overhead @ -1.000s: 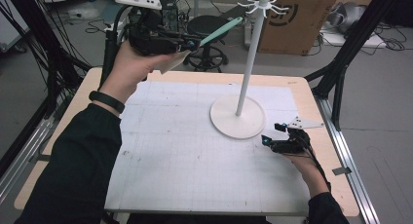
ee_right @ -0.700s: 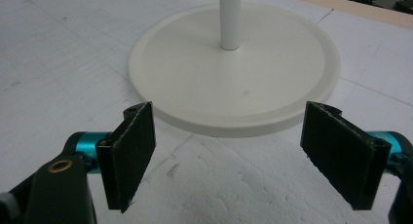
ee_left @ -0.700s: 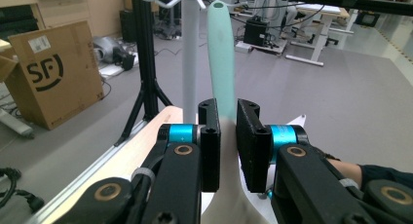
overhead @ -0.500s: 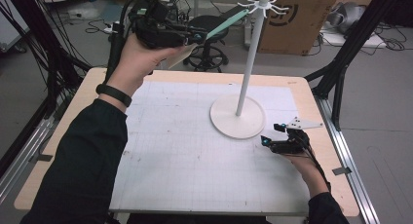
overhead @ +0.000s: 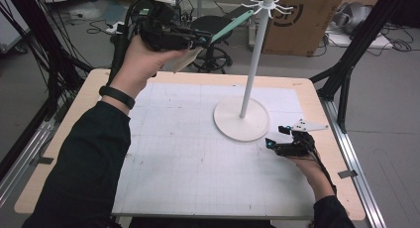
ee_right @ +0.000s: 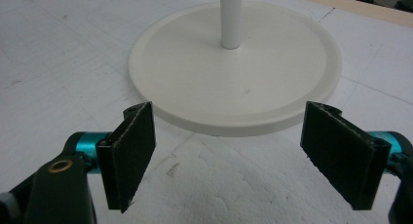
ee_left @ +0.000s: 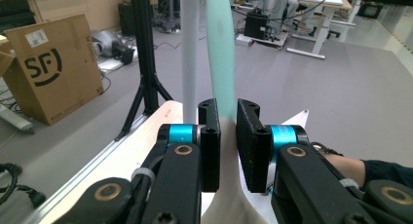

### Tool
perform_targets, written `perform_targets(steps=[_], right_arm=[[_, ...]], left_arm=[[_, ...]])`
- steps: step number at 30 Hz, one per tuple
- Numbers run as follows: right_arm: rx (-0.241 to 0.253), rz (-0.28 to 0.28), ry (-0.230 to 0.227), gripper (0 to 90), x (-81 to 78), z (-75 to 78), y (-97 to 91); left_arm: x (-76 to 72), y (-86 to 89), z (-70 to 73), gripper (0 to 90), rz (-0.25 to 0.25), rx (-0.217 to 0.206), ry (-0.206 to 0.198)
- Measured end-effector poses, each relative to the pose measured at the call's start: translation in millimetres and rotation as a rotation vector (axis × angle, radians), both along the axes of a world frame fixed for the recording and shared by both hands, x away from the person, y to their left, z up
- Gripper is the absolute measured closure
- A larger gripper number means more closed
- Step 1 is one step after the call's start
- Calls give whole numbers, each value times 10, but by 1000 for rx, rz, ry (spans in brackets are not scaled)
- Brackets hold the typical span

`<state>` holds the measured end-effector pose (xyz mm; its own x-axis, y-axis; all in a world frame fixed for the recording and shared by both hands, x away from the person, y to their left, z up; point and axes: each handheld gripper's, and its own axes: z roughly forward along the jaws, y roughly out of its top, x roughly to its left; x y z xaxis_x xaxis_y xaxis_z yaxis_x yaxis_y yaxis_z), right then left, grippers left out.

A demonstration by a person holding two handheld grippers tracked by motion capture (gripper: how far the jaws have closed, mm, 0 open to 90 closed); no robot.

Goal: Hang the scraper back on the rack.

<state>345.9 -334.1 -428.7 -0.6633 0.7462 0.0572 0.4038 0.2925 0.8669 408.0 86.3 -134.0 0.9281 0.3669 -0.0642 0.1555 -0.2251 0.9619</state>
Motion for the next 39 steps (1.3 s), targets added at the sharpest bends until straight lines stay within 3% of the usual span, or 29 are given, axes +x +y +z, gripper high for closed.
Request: perform_targets(steps=[12, 19, 26, 30, 39], right_arm=[[3, 0, -2, 196, -1, 4, -6], [3, 1, 1, 197, 2, -1, -6], [-2, 2, -1, 196, 2, -4, 0], [-1, 2, 0, 197, 3, -6, -1], [-1, 2, -1, 196, 4, -6, -1]], left_arm=[[12, -78, -46, 804, 4, 55, -9], [5, -57, -21, 804, -1, 16, -28], [-8, -63, -15, 804, -3, 12, -38], [-18, -84, -24, 804, -17, 27, -35], [16, -94, -47, 804, 14, 55, -38]])
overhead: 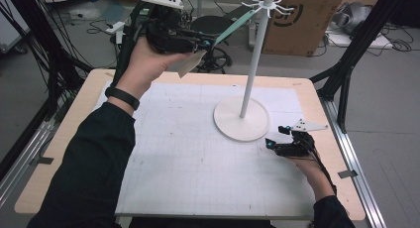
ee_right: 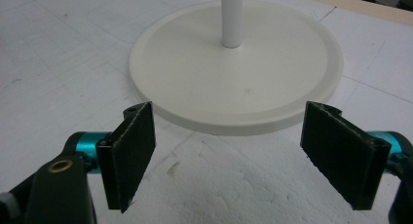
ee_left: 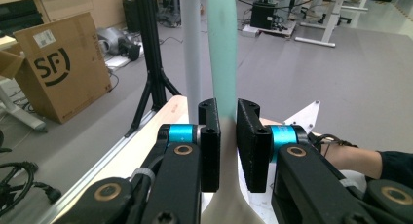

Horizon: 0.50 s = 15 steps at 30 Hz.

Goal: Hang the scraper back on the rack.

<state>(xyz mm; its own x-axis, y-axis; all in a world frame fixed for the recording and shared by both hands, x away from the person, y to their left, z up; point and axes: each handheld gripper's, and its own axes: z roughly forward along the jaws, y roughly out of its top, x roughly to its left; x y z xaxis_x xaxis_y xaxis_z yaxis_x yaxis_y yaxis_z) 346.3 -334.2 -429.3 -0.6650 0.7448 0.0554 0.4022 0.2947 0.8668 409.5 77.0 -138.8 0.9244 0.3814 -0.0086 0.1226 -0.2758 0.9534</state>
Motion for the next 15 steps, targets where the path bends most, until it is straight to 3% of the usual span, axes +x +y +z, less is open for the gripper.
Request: perform_targets(steps=[15], right_arm=[[0, 4, 6, 197, -1, -1, 2]], left_arm=[[44, -107, -67, 803, 7, 36, 0]])
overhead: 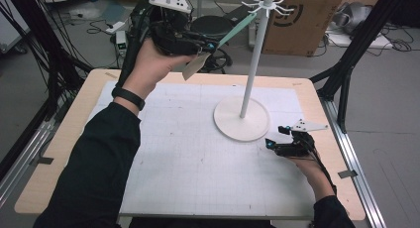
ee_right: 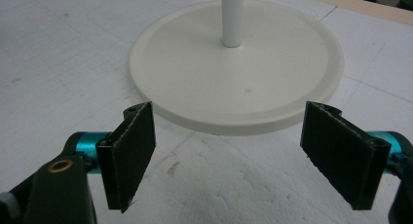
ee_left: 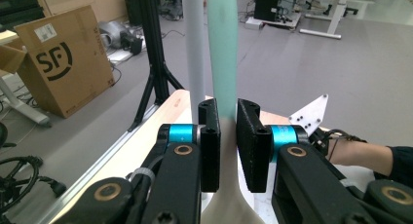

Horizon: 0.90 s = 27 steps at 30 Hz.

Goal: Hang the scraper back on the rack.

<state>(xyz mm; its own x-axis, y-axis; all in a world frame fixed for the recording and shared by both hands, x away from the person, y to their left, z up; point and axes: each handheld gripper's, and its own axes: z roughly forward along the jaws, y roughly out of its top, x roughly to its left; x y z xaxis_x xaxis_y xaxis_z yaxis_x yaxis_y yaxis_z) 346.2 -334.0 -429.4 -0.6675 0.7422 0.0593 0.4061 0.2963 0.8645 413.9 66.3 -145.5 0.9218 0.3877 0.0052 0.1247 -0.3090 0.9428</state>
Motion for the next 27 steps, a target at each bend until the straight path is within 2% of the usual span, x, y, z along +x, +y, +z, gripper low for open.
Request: perform_targets(steps=[6, 12, 14, 16, 20, 27], right_arm=[[-1, 0, -3, 197, 0, 1, 0], [-3, -2, -5, 197, 5, -3, -7], [-4, 2, -2, 197, 3, -4, -1], [-5, 1, -1, 197, 0, -2, 2], [-7, 2, -3, 197, 1, -3, 2], [-7, 1, -2, 197, 3, -6, 3]], left_arm=[[0, -15, -8, 804, -8, -2, -3], [-73, 71, 42, 804, -15, -34, -34], [-92, 104, 68, 804, -25, -59, -41], [-101, 133, 86, 805, -13, -66, -48], [-75, 162, 75, 805, 5, -39, -40], [-44, 153, 55, 804, 12, -43, -38]])
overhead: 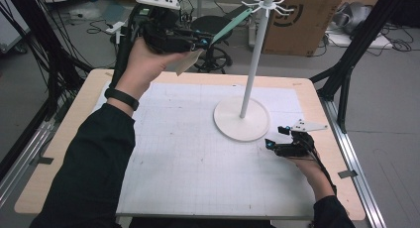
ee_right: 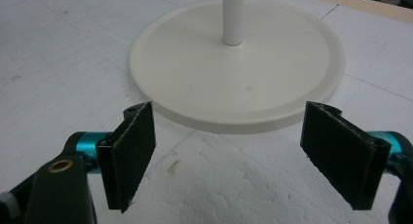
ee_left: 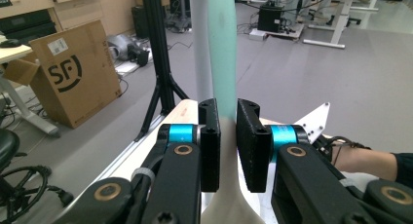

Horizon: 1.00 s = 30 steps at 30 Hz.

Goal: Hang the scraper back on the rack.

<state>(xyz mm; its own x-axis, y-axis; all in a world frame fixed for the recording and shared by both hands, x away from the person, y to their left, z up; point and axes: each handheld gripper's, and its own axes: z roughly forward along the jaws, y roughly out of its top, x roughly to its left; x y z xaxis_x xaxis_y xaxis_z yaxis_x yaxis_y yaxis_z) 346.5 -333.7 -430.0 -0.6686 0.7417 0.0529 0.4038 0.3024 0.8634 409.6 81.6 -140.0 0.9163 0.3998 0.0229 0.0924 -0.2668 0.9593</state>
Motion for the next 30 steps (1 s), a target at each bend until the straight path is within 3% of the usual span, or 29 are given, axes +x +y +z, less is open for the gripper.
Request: perform_targets(steps=[17, 24, 30], right_arm=[[3, 0, 2, 197, -2, 1, -1], [5, -1, 3, 197, -4, 3, -2], [8, 1, -5, 197, 1, 6, -14]], left_arm=[[72, -109, -77, 804, 21, 24, 9], [134, -144, -136, 792, 40, 24, 42], [117, -81, -183, 545, -1, -20, 80]])
